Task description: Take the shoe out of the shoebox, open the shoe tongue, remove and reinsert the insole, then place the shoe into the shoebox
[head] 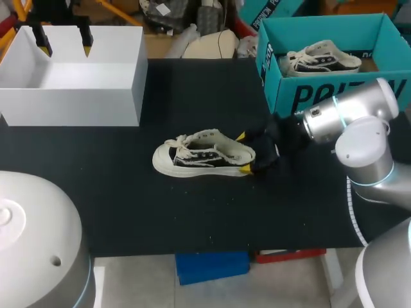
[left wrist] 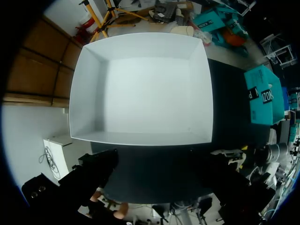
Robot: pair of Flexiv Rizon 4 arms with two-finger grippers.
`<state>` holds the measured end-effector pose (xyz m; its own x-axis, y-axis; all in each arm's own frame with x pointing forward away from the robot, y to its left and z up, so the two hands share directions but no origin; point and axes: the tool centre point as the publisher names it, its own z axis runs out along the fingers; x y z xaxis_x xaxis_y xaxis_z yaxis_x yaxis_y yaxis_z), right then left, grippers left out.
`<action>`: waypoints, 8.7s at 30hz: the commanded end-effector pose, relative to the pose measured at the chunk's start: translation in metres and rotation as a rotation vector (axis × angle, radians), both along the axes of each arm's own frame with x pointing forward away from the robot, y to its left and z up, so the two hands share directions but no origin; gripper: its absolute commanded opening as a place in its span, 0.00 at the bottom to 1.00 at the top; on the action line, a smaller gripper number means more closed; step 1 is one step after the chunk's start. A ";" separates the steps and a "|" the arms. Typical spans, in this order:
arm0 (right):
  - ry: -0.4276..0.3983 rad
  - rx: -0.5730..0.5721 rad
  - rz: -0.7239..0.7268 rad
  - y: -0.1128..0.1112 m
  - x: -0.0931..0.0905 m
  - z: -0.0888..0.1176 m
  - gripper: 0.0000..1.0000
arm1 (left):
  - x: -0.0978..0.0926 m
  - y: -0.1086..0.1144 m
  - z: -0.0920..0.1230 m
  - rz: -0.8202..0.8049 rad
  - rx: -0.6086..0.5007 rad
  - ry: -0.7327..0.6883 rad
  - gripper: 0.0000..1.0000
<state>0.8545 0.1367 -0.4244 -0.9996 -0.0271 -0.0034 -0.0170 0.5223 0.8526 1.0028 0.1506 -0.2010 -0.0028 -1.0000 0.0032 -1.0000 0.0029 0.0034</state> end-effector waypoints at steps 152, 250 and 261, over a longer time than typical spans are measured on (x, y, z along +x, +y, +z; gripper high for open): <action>0.036 0.015 -0.036 0.011 -0.009 -0.019 0.00 | -0.163 -0.319 -0.149 -0.172 0.569 0.108 0.00; 0.036 0.015 -0.036 0.011 -0.009 -0.019 0.00 | -0.183 -0.284 -0.065 -1.837 -0.324 0.307 0.00; 0.036 0.015 -0.036 0.011 -0.009 -0.019 0.00 | -0.183 -0.284 -0.065 -1.904 -0.343 0.317 0.00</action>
